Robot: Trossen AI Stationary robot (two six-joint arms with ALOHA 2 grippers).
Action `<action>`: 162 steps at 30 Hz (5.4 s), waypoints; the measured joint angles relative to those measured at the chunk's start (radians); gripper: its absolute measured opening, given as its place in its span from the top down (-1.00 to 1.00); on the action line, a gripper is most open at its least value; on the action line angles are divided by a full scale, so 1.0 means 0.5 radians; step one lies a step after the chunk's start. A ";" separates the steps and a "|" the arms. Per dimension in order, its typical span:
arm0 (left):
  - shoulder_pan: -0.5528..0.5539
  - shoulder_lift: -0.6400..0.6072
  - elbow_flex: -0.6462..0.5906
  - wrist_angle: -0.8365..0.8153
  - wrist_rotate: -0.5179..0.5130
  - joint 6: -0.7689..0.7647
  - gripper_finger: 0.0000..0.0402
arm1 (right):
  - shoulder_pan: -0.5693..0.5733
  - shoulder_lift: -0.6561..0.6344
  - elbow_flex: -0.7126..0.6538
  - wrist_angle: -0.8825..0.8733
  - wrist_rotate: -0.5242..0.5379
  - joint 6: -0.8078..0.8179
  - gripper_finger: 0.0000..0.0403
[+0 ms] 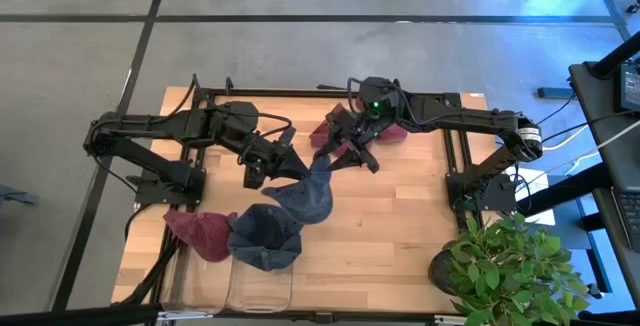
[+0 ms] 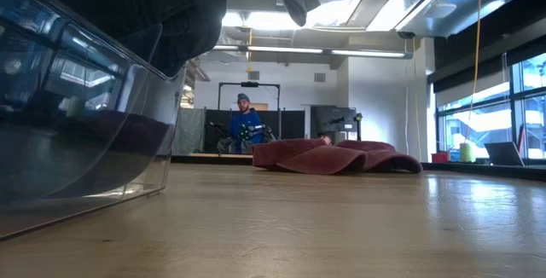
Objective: Pick & Place hat
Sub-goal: Put the blue cap into the right transparent bin
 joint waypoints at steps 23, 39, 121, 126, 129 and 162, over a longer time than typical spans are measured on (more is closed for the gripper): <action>0.000 0.002 0.000 0.170 -0.037 -0.220 0.44 | 0.018 -0.008 -0.001 -0.137 0.109 -0.071 0.97; 0.212 -0.113 0.000 -0.010 -0.599 -1.552 0.02 | 0.017 -0.156 0.223 -0.583 0.435 -0.133 0.98; -0.615 -0.013 0.848 -0.975 -0.445 -3.680 0.99 | 0.037 -0.336 0.232 -1.501 1.860 0.252 -0.03; -1.022 0.045 0.848 -0.976 -0.602 -3.850 0.99 | 0.038 -0.336 0.232 -1.607 1.861 0.386 -0.03; -1.250 0.109 0.848 -0.976 -0.721 -4.008 0.99 | 0.038 -0.336 0.232 -1.649 1.861 0.436 -0.03; -1.703 0.913 0.842 -1.541 -1.454 -4.839 0.99 | 0.238 -0.336 0.229 -1.656 1.856 0.499 -0.03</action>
